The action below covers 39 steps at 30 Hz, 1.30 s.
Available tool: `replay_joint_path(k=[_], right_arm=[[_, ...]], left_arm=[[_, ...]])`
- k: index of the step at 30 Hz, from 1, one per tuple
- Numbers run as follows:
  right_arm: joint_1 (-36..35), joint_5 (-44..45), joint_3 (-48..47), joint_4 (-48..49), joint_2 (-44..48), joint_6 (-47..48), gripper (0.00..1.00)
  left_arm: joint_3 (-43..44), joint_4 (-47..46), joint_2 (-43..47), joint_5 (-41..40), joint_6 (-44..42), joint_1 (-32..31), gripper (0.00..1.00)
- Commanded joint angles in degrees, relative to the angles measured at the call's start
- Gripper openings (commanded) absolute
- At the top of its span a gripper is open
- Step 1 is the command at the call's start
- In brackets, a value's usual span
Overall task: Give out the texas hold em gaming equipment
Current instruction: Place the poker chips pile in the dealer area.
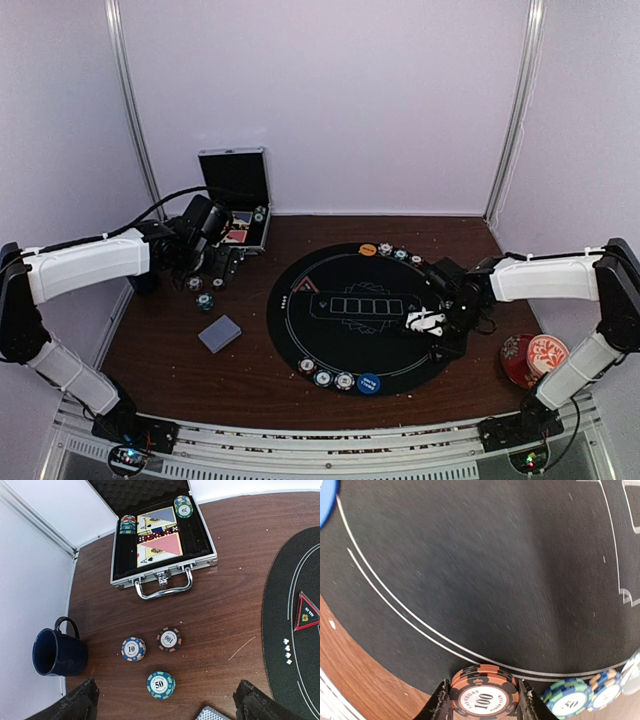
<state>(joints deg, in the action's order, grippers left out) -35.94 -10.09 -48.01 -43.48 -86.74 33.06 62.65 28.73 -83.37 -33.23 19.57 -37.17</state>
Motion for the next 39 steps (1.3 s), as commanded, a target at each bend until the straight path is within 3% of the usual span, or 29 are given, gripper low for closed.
replay_joint_path(k=[1,17,27,39], right_arm=[[1.88,1.90,1.69,1.88,1.98,-0.19,0.24],[4.74,2.40,3.65,3.76,2.79,0.23,0.25],[4.74,1.97,2.86,2.78,3.86,0.71,0.46],[4.74,2.76,0.22,1.18,5.73,0.09,0.61]], left_arm=[[0.19,-1.46,-0.55,0.69,-0.24,0.27,0.98],[0.28,-1.40,-1.43,1.29,-0.40,0.27,0.98],[0.28,-1.37,-1.70,1.39,-0.41,0.26,0.98],[0.52,-1.08,-2.37,1.61,-0.37,0.30,0.98]])
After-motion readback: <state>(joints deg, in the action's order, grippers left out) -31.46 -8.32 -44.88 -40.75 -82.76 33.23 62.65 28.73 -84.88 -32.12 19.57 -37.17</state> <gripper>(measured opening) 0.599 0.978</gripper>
